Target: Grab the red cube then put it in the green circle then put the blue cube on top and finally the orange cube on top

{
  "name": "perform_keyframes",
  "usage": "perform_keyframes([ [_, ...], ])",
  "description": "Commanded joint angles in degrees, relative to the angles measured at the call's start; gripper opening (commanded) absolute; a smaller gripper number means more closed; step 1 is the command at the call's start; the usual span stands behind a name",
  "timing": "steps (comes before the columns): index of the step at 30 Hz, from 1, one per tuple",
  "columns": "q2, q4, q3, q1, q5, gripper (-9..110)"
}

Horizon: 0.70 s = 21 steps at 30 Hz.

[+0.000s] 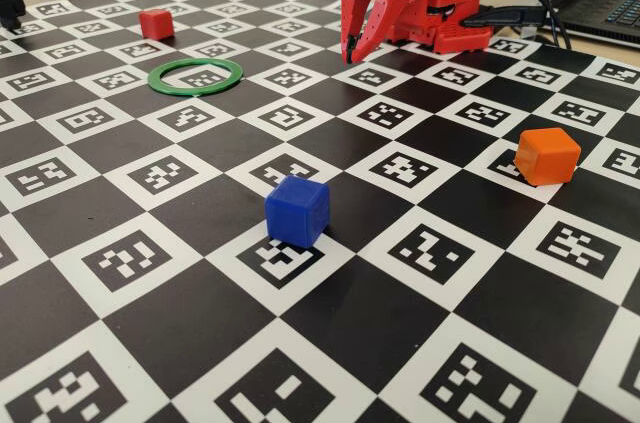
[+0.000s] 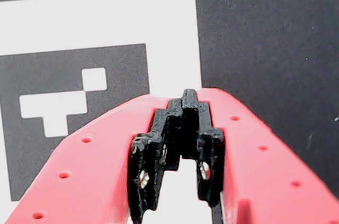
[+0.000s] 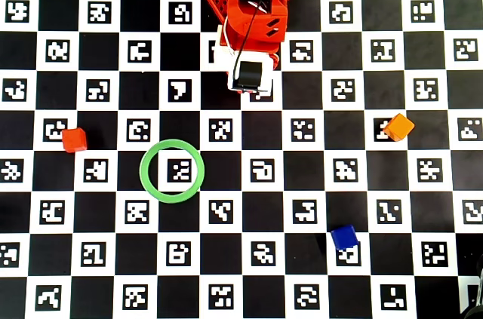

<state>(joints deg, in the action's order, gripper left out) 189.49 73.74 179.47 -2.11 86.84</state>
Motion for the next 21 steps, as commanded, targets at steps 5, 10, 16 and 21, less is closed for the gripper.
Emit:
perform_keyframes([
  [5,2.90,3.69,3.25,0.44,0.26,-5],
  [10,2.90,3.69,3.25,0.44,0.26,-5],
  [16,2.90,3.69,3.25,0.62,0.44,-5],
  [21,2.90,2.99,3.25,0.70,-5.19,-5],
])
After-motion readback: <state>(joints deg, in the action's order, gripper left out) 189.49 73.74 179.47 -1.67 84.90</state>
